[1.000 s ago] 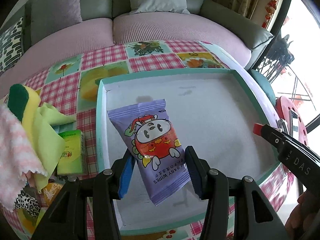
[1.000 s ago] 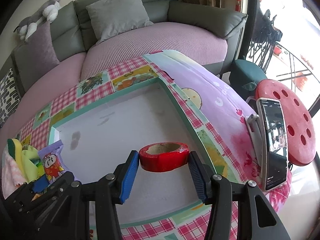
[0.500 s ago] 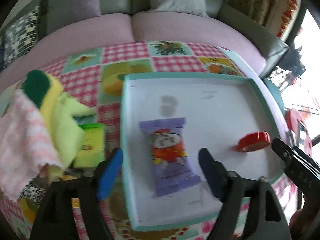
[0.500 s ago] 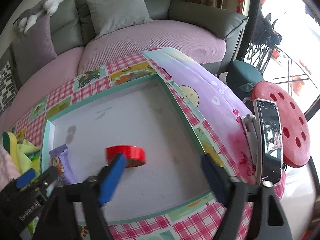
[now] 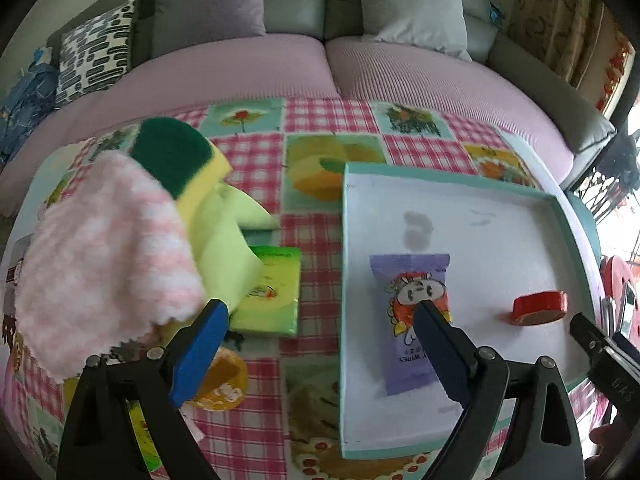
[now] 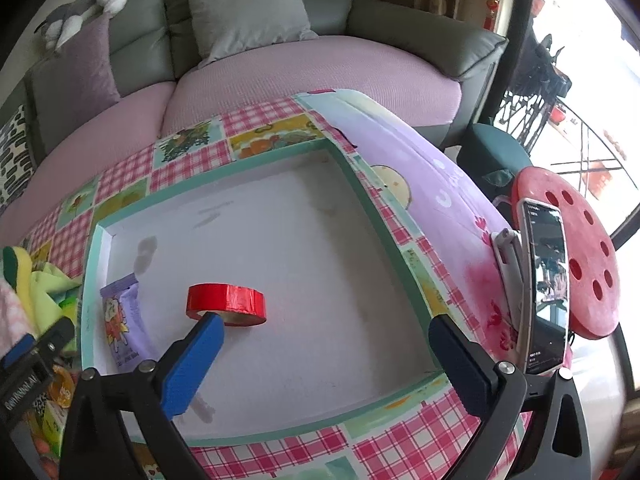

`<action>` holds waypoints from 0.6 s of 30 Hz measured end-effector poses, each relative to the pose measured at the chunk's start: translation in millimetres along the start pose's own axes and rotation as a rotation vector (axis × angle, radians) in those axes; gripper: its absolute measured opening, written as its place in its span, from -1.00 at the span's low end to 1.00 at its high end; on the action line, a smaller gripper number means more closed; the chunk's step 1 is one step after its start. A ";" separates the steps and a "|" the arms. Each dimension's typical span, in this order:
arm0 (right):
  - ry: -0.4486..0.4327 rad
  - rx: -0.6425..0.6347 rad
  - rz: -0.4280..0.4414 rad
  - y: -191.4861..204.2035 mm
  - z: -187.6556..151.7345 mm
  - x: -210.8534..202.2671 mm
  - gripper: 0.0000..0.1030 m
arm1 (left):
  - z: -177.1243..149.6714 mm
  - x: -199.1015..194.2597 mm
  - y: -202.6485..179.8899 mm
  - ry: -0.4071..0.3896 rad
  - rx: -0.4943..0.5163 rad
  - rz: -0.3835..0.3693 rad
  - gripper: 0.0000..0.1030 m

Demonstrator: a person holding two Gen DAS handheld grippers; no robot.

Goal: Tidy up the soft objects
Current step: 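Move both grippers back toward the pile of soft items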

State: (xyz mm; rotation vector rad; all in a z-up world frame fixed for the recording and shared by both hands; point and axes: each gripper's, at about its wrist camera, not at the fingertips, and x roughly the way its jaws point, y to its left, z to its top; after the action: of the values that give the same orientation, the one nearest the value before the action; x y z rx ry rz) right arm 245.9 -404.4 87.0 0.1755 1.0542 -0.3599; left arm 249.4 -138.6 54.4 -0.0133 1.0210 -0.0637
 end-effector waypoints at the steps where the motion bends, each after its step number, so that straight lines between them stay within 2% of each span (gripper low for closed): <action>1: 0.000 -0.008 0.002 2.3 -0.3 -0.1 1.00 | 1.1 -2.9 2.4 0.003 -0.003 -0.001 0.82; 10: -0.013 -0.078 0.069 32.0 -2.4 -4.8 1.00 | 9.4 -23.3 24.8 -0.034 -0.014 0.092 0.82; 18: -0.064 -0.146 0.109 67.3 -4.2 -18.0 1.00 | 10.3 -36.7 71.2 -0.033 -0.126 0.144 0.82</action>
State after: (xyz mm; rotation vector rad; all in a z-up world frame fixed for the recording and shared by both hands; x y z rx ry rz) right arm 259.5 -336.9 98.7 0.0898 0.9987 -0.1882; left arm 242.4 -65.5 88.2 -0.0551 0.9891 0.1316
